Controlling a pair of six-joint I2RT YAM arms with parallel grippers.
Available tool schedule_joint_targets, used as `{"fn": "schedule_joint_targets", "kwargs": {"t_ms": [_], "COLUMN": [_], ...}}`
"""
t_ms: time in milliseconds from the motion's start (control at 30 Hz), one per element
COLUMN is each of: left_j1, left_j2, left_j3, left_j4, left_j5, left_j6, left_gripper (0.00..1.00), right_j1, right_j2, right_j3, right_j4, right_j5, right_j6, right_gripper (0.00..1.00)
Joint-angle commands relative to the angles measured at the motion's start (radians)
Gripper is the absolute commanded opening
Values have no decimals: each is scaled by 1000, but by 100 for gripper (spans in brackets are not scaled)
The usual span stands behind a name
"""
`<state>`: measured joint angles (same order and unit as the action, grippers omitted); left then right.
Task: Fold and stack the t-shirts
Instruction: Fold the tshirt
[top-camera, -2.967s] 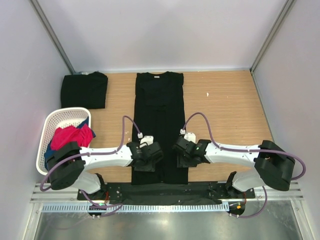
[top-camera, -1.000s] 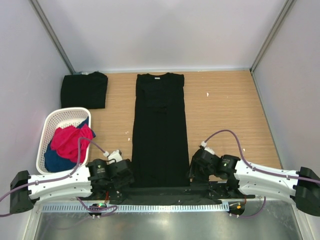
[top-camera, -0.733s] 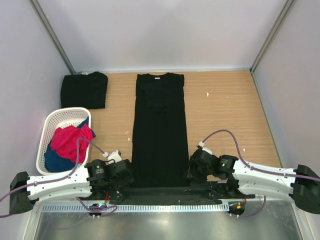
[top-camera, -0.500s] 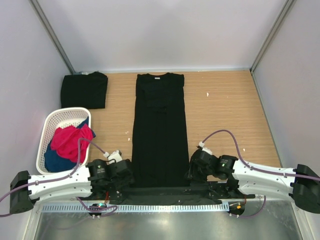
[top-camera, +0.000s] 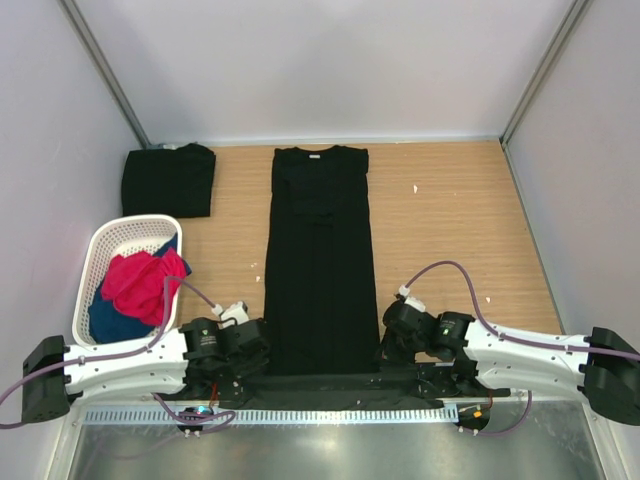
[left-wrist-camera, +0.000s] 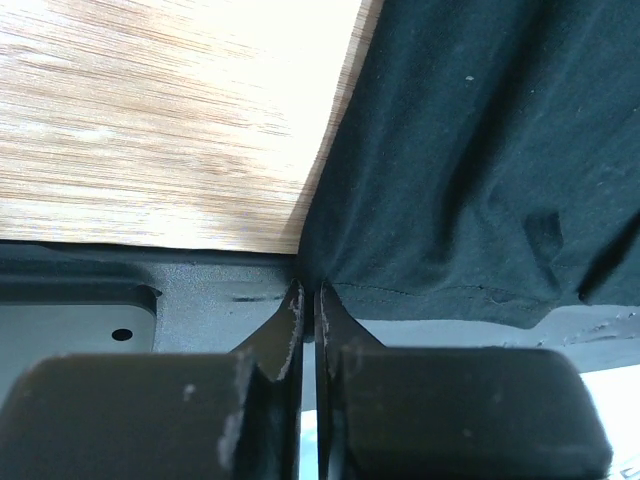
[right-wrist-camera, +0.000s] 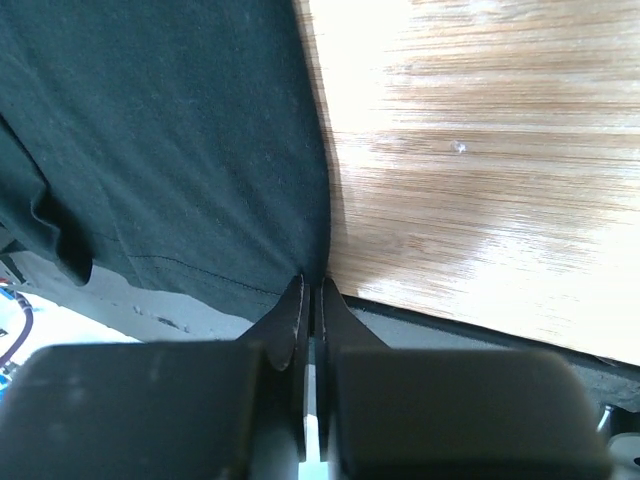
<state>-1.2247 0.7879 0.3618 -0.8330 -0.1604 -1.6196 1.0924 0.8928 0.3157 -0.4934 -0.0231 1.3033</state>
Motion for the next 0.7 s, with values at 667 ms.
{"fn": "schedule_joint_targets", "kwargs": {"t_ms": [667], "left_j1": [261], "left_j2": [135], "left_j3": [431], "left_j4": [-178], "left_j5": [-203], "left_j6": [395], "left_gripper": [0], "right_j1": [-74], "right_j2": [95], "right_j3": [397], "right_j4": [-240], "right_j5": [143], "right_j6": [-117], "right_gripper": [1]}}
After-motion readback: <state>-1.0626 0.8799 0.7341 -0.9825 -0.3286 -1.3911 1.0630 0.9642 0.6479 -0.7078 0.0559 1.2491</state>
